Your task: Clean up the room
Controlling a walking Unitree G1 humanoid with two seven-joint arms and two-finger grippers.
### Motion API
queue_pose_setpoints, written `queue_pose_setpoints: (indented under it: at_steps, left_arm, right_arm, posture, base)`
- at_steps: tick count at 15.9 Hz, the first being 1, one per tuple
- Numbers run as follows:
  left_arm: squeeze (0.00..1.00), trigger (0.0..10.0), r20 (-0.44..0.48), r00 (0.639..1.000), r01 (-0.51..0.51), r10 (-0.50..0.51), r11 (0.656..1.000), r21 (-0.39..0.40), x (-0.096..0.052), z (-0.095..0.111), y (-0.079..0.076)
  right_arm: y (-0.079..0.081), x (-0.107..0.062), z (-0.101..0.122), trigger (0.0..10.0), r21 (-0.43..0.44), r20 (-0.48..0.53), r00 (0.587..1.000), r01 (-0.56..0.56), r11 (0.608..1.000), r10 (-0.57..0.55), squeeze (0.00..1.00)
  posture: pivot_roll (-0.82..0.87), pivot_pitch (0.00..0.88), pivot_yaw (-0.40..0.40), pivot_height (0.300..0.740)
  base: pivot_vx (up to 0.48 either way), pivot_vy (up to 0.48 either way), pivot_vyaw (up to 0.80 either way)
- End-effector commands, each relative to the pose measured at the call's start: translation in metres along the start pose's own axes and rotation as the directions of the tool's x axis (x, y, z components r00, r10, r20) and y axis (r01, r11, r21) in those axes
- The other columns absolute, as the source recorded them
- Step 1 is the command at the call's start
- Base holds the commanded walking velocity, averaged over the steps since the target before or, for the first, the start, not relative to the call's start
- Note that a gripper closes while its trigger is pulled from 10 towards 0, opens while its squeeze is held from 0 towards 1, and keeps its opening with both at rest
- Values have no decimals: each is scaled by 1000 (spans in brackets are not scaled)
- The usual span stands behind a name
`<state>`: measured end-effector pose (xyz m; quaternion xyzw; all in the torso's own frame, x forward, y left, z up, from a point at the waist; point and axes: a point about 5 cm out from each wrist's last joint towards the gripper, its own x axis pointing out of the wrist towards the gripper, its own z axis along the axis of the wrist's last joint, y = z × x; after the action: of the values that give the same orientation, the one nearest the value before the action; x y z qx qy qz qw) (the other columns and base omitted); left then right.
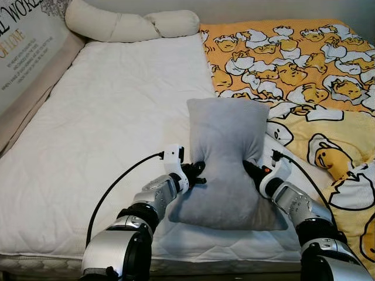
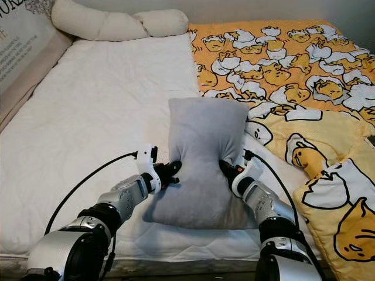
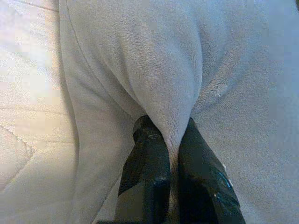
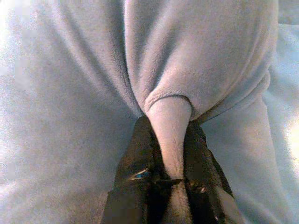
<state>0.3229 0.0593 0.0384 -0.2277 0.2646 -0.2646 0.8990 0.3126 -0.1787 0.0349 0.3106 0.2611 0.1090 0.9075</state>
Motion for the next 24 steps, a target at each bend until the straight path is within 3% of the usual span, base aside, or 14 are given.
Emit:
queue_pose_setpoints:
  at_steps: [1, 4, 7, 8, 9, 10, 11, 13, 14, 15, 17, 19, 22, 24]
  left_arm:
    - [0, 0, -32, 999, 16, -16, 1000, 8, 2, -5, -4]
    - [0, 0, -6, 999, 37, -36, 998, 51, 2, 2, -5]
    - [0, 275, 13, 997, 72, -77, 975, 209, -4, 36, -3]
    - [0, 2667, 27, 994, 92, -101, 964, 248, -8, 45, -3]
    - [0, 4196, 60, 990, 107, -129, 955, 278, -15, 59, -5]
    - [0, 3765, 154, 984, 40, -95, 944, 328, -27, 77, -3]
    - [0, 4431, 245, 969, -67, -26, 929, 365, -40, 93, 1]
    - [0, 10000, 366, 930, -190, 31, 893, 407, -63, 106, 0]
    - [0, 10000, 405, 914, -216, 16, 864, 454, -71, 109, -5]
    - [0, 10000, 435, 900, -266, 23, 819, 508, -83, 109, -13]
    - [0, 10000, 407, 913, -207, -33, 821, 532, -93, 102, -20]
    - [0, 10000, 471, 881, -276, 44, 856, 436, -101, 103, -17]
    - [0, 10000, 459, 879, -360, 131, 814, 456, -107, 93, -11]
    - [0, 10000, 434, 886, -369, 161, 811, 453, -112, 86, -7]
  right_arm:
    - [6, 6, -17, 0, 23, -65, 998, 2, 1000, 0, 0]
    - [10, 7, -13, 0, -23, -36, 999, -5, 1000, 4, 0]
    - [55, 6, 18, 0, -80, 121, 976, -171, 982, 180, 0]
    - [66, 4, 25, 0, -96, 148, 964, -208, 973, 221, 0]
    - [79, 0, 32, 0, -119, 186, 945, -252, 960, 270, 0]
    - [92, -3, 36, 0, -150, 203, 932, -274, 950, 300, 0]
    - [103, -7, 37, 0, -188, 209, 923, -287, 939, 324, 0]
    - [112, -16, 37, 0, -266, 235, 916, -262, 928, 326, 0]
    - [111, -19, 39, 0, -295, 259, 918, -222, 930, 301, 0]
    - [108, -24, 40, 10000, -311, 290, 925, -150, 938, 245, 0]
    - [115, -28, 39, 10000, -304, 293, 915, -186, 934, 278, 0]
    - [120, -28, 42, 10000, -410, 287, 923, -123, 904, 256, 0]
    - [129, -28, 38, 10000, -377, 265, 913, -197, 905, 309, 0]
    - [125, -25, 36, 10000, -423, 293, 923, -108, 900, 248, 0]
  posture:
    - [-193, 0, 83, 740]
    - [-193, 0, 84, 740]
    - [-176, 0, 82, 740]
    - [-171, 0, 84, 740]
    - [-168, 0, 85, 740]
    - [-163, 0, 85, 740]
    - [-150, 0, 79, 740]
    - [-133, 0, 67, 740]
    - [-131, 0, 64, 740]
    - [-121, 0, 57, 740]
    - [-116, 0, 55, 740]
    - [-108, 0, 55, 740]
    - [-90, 0, 32, 740]
    - [-82, 0, 25, 740]
  base:
    - [0, 0, 0]
    - [0, 0, 0]
    - [0, 0, 0]
    - [0, 0, 0]
    - [0, 0, 0]
    - [0, 0, 0]
    - [0, 0, 0]
    - [0, 0, 0]
    - [0, 0, 0]
    - [0, 0, 0]
    - [0, 0, 0]
    - [0, 0, 0]
    - [0, 0, 0]
    - [0, 0, 0]
